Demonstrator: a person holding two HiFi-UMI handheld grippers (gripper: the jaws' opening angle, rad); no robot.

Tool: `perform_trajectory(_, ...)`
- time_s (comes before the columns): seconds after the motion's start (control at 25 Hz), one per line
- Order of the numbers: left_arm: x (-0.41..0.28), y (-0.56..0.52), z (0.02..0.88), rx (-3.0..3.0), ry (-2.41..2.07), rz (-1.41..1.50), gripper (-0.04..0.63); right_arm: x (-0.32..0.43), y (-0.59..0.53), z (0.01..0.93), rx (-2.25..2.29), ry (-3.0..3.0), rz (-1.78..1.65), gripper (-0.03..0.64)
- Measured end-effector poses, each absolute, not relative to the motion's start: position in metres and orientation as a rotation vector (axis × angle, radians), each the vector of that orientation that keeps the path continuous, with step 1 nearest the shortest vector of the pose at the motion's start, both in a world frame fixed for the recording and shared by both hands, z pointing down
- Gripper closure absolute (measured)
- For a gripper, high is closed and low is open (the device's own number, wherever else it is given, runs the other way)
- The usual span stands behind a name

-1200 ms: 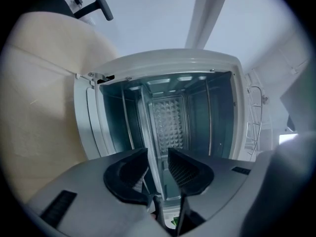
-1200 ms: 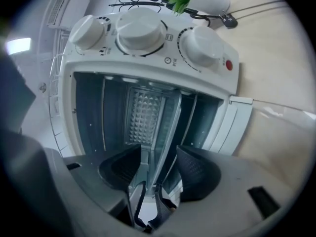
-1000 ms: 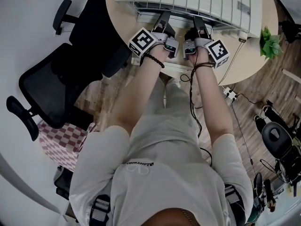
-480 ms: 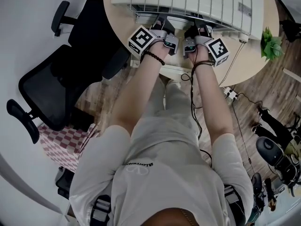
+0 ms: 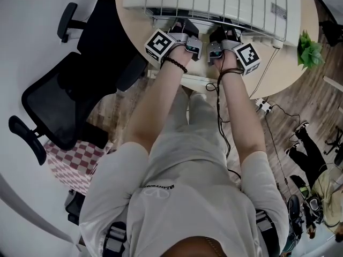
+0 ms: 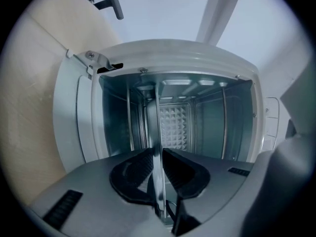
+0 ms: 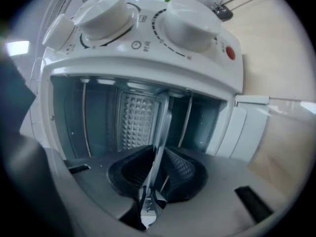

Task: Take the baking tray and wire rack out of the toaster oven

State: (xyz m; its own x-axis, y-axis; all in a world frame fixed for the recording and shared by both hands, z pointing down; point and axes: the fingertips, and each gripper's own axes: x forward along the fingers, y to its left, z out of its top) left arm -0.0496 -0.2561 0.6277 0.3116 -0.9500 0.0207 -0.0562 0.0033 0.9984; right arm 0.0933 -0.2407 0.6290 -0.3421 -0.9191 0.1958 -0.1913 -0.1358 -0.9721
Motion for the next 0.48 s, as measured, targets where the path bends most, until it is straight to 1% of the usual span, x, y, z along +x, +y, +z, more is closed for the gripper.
perform_trajectory(0.12,-0.0492,-0.2520,0.6255,1.367,-1.000,-0.961,0.548,0.0929,-0.2396,0.6262,-1.245,1.524,-1.513,0.583)
perform_trajectory(0.24,-0.0502,-0.2576,0.6268,1.354,-0.989,-0.996,0.568,0.0923,-0.2446,0.6272,-1.219,1.507,-1.503,0.589)
perform_trajectory(0.48,-0.0505,-0.2574,0.6253,1.357,-0.965,-1.027,0.583,0.0918,-0.2454,0.6272,-1.190,1.471,-1.500,0.595)
